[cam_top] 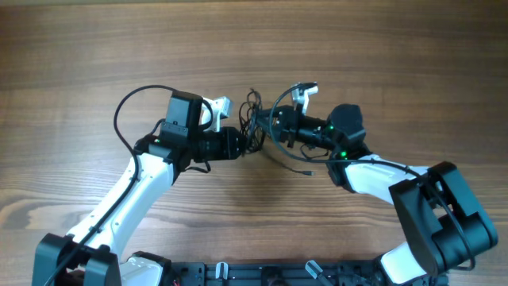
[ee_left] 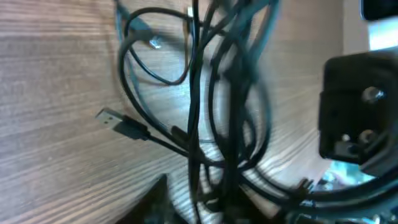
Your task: Untangle cables
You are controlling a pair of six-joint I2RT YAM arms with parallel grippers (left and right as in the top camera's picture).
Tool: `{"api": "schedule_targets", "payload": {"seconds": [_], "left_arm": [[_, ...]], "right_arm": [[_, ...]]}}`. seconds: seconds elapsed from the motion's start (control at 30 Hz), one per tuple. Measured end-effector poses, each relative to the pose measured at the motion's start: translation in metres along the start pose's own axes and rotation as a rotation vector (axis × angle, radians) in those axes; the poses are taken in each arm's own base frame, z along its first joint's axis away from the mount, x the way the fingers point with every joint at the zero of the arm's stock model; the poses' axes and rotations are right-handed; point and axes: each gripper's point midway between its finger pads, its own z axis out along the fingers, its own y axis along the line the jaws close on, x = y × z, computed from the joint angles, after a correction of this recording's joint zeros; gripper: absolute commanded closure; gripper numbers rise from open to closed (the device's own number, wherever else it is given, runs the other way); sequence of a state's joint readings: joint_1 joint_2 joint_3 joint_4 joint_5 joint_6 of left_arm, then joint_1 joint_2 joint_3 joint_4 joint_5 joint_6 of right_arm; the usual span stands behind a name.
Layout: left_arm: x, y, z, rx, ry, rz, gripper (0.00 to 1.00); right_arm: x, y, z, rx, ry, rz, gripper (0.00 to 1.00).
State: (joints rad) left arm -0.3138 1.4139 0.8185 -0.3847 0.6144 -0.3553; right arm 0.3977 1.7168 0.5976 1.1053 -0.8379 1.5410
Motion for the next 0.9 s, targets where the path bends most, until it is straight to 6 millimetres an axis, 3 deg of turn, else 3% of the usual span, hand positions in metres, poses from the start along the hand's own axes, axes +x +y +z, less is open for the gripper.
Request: {"api": "schedule_targets", "payload": {"seconds": [0.07, 0.1, 0.13, 0.23, 0.33, 0.4, 0.47, 0.53, 0.6, 0.7, 0.9], "left_arm": [[-0.002, 0.000, 0.004, -0.002, -0.003, 0.012, 0.78], [-0.003, -0.001, 0.007, 0.000, -0.009, 0.021, 0.92], [-0.004, -0.001, 0.010, 0.002, -0.010, 0.030, 0.96], [-0.004, -0.001, 0.016, -0.011, -0.009, 0.043, 0.96], [-0.018, 0.028, 0.009, -0.136, -0.079, -0.052, 0.96], [-0.036, 0.061, -0.008, -0.225, -0.165, -0.173, 0.96], [-0.056, 0.102, -0.039, -0.286, -0.270, -0.309, 0.96], [-0.070, 0.130, -0.070, -0.279, -0.357, -0.423, 0.96], [-0.073, 0.154, -0.094, -0.289, -0.409, -0.509, 0.96], [-0.072, 0.210, -0.146, -0.383, -0.545, -0.659, 0.96], [-0.062, 0.248, -0.187, -0.439, -0.648, -0.768, 0.96]], "right_arm": [[-0.007, 0.000, -0.004, -0.002, -0.018, 0.009, 0.96], [-0.009, 0.001, -0.005, -0.002, -0.023, 0.013, 0.96], [-0.008, 0.000, -0.005, -0.002, -0.023, 0.016, 0.96], [-0.010, 0.004, -0.006, -0.015, -0.027, 0.009, 0.96], [-0.026, 0.015, -0.019, -0.054, -0.065, -0.041, 0.95], [-0.050, 0.009, -0.038, -0.030, -0.128, -0.050, 0.95], [-0.069, -0.014, -0.056, 0.048, -0.177, 0.003, 0.96], [-0.070, -0.046, -0.069, 0.148, -0.169, 0.064, 0.95], [-0.078, -0.062, -0.083, 0.199, -0.195, 0.062, 0.95], [-0.118, -0.069, -0.133, 0.234, -0.347, 0.018, 0.96], [-0.149, -0.071, -0.187, 0.268, -0.480, -0.083, 0.96]]}}
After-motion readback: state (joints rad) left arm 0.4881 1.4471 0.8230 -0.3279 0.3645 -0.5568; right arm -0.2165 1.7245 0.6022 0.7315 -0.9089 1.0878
